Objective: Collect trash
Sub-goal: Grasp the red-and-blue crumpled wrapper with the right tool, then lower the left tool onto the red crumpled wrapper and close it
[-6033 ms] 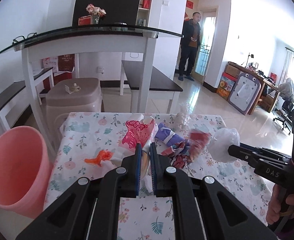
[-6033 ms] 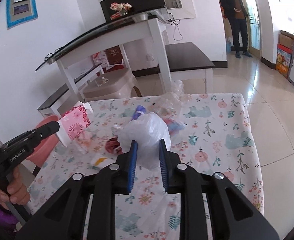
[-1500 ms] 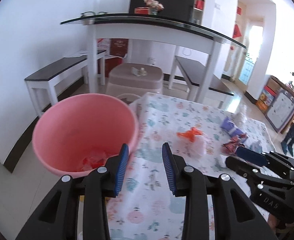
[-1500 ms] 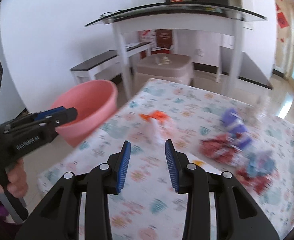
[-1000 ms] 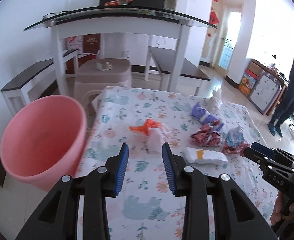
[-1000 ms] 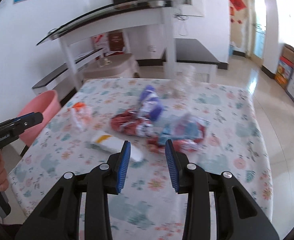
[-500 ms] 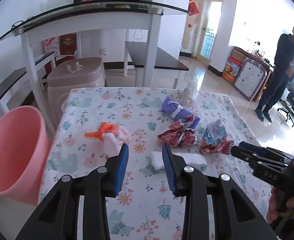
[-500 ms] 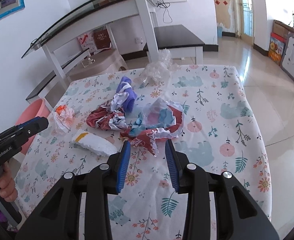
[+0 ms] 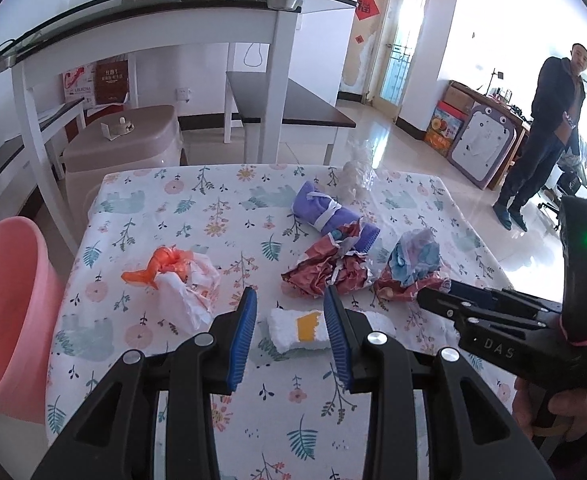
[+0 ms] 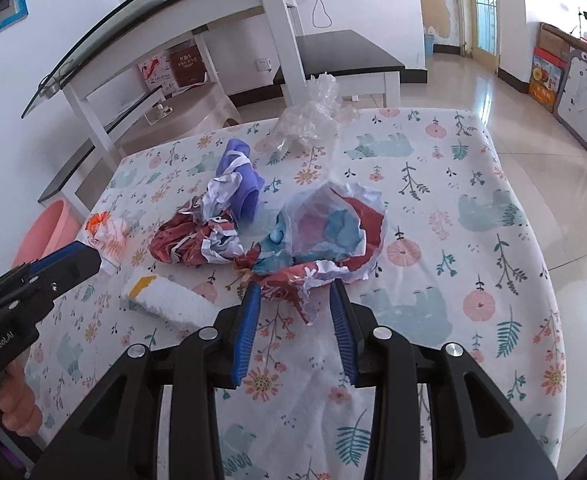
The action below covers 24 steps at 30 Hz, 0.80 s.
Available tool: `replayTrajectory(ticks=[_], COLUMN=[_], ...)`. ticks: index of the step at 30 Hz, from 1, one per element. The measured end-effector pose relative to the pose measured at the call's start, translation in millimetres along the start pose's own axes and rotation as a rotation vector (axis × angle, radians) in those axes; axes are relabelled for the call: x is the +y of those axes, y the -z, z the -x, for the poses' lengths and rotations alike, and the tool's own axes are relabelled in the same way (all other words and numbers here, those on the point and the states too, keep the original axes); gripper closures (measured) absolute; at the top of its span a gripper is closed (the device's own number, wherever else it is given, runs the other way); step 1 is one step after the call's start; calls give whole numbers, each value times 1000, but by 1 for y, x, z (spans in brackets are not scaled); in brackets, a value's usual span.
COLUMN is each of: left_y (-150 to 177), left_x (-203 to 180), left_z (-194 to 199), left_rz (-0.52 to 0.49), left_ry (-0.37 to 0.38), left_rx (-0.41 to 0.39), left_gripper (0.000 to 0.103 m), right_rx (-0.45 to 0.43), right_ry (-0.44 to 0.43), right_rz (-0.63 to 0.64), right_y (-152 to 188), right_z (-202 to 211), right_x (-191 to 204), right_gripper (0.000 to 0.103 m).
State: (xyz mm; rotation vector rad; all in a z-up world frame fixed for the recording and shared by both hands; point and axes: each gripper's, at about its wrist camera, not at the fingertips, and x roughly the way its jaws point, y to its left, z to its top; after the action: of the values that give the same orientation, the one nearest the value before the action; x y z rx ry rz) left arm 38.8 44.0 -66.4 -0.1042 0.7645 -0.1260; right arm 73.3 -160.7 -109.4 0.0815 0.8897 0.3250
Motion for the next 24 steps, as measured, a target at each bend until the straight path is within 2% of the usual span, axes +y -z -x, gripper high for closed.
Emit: replayTrajectory(ticks=[2,3,4,7,8,24], left_y=[-1,-1,-2,-1,-1,-7], left_x=[0,0,0,0,0,-9], left_z=[0,-1,-1,-2,-3,-7], left_rz=[0,0,-1,-2,-4,-25], left_ry=[2,3,4,3,3,15], left_rx=[-1,0,0,4,5,11], left_gripper=[69,69,69,69,69,69], right_rx=[1,2,3,-6,-8,-43], right_ry=[4,1,0,2,2,-1], right_rz=[2,1,0,7,10,19], right_y=[1,2,1,1,2,8], right_z=[-1,-2,-1,1,2,25], right_x=[0,-1,-1,-1,-1,-9], right_gripper=[68,79,83,87,99,100])
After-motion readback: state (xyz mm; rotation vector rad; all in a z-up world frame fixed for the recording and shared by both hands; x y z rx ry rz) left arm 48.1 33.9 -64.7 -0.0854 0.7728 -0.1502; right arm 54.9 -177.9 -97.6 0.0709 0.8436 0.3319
